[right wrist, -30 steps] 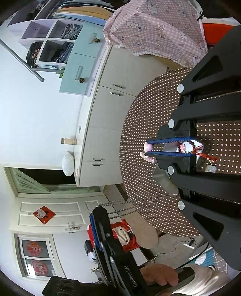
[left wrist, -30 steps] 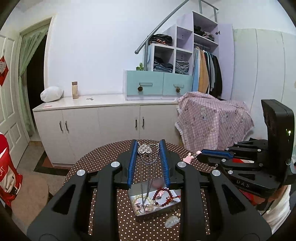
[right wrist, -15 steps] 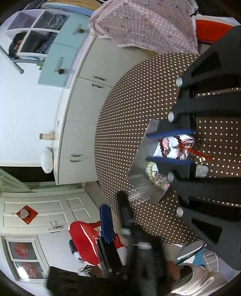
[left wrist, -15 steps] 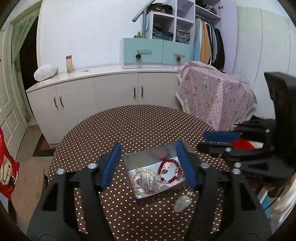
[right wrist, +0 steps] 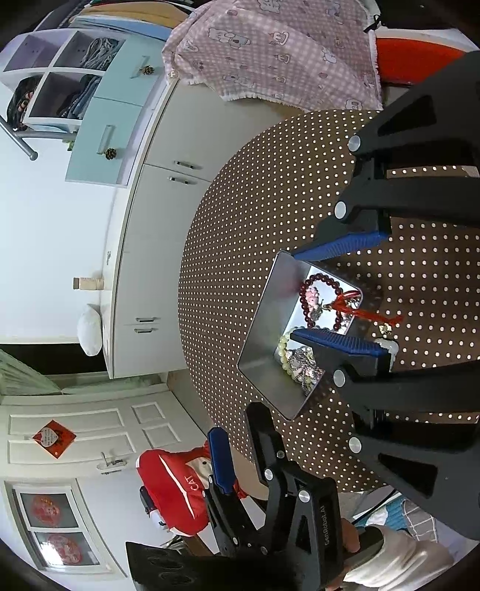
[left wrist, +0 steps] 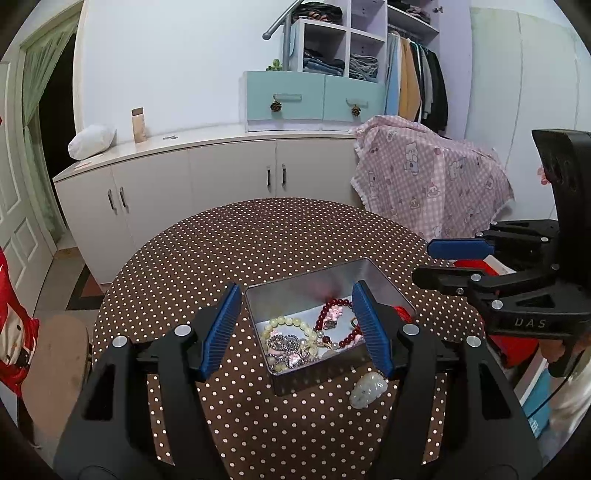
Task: Organize jewelry
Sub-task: 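Withdraw both tools from the box toward the white jade carving, then grasp the white jade carving with the left tool while the right tool grasps the small gold charm, then carry the jade carving and gold charm into the box and open both tools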
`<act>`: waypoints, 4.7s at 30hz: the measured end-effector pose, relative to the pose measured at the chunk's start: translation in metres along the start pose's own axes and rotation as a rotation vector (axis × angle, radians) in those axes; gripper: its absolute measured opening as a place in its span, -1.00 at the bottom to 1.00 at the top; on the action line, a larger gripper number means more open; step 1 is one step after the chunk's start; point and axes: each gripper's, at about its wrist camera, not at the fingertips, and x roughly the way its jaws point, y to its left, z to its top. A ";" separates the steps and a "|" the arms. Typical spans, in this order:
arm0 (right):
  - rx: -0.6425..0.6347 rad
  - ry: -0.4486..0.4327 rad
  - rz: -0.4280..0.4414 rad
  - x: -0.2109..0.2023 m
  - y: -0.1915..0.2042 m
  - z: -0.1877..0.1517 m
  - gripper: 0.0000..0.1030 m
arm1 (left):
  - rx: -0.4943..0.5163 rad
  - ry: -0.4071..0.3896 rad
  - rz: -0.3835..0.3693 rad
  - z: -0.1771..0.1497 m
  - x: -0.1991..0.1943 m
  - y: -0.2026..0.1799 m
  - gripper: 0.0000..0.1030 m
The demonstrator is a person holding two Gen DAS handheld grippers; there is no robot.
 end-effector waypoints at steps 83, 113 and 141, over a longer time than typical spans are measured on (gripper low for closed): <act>-0.100 0.149 0.009 0.060 0.039 -0.079 -0.87 | 0.043 0.143 -0.070 -0.089 0.041 -0.020 -0.60; -0.038 0.098 -0.004 0.035 0.028 -0.075 -0.87 | 0.145 0.176 -0.033 -0.101 0.041 -0.025 -0.44; -0.001 -0.005 0.037 0.028 0.016 -0.008 -0.87 | 0.050 0.013 -0.015 -0.044 0.020 -0.008 -0.44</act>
